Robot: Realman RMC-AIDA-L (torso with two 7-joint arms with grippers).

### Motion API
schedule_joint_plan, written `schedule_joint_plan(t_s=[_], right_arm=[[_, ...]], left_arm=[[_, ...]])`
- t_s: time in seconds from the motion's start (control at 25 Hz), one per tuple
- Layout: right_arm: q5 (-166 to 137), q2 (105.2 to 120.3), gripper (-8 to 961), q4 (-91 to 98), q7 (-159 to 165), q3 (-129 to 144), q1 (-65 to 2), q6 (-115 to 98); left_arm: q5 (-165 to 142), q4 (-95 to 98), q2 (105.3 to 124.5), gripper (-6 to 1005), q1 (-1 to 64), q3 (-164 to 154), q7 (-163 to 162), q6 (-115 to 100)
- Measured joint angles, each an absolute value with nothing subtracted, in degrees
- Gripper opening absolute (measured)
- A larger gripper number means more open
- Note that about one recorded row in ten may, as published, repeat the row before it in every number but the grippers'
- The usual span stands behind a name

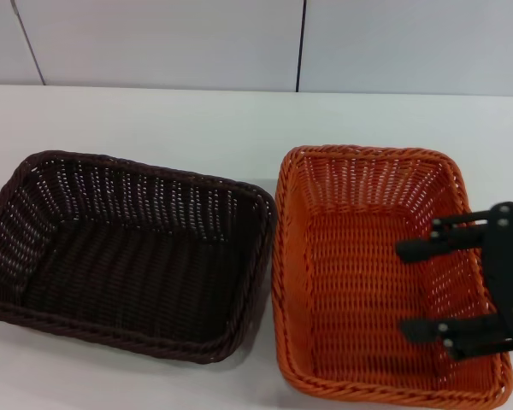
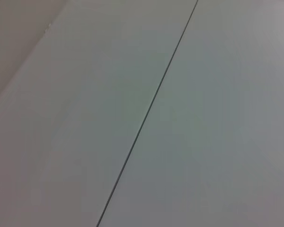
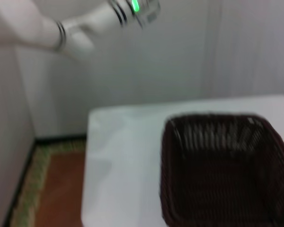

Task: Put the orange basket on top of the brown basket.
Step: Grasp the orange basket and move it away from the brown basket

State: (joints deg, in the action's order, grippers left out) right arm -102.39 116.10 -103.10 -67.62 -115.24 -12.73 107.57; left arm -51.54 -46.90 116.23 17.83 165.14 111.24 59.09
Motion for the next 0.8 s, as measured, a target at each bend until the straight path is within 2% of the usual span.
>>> schedule_joint_plan(t_s=[0.2, 0.32, 0.52, 0.8], right_arm=[[-107.25, 115.08, 714, -108.50, -65.71, -112.75, -10.62, 107.69], [-109.65, 114.98, 713, -110.33, -65.19, -111.05, -9.95, 107.71], [-116.56, 115.88, 710, -111.94, -65.06, -107.27, -9.14, 107.69], [-117.54, 116.16, 709, -107.89, -67.11, -105.38, -9.84, 107.49]], left_arm=[[-50.86, -46.97, 116.46, 827, 18.94, 165.14, 112.10, 59.05], [-50.86, -47.15, 116.60, 827, 19.10, 165.15, 112.14, 59.05], [-50.86, -47.70, 116.95, 827, 19.21, 165.14, 112.22, 59.06], [-50.72, -48.58, 117.41, 827, 18.36, 165.15, 112.24, 59.46]])
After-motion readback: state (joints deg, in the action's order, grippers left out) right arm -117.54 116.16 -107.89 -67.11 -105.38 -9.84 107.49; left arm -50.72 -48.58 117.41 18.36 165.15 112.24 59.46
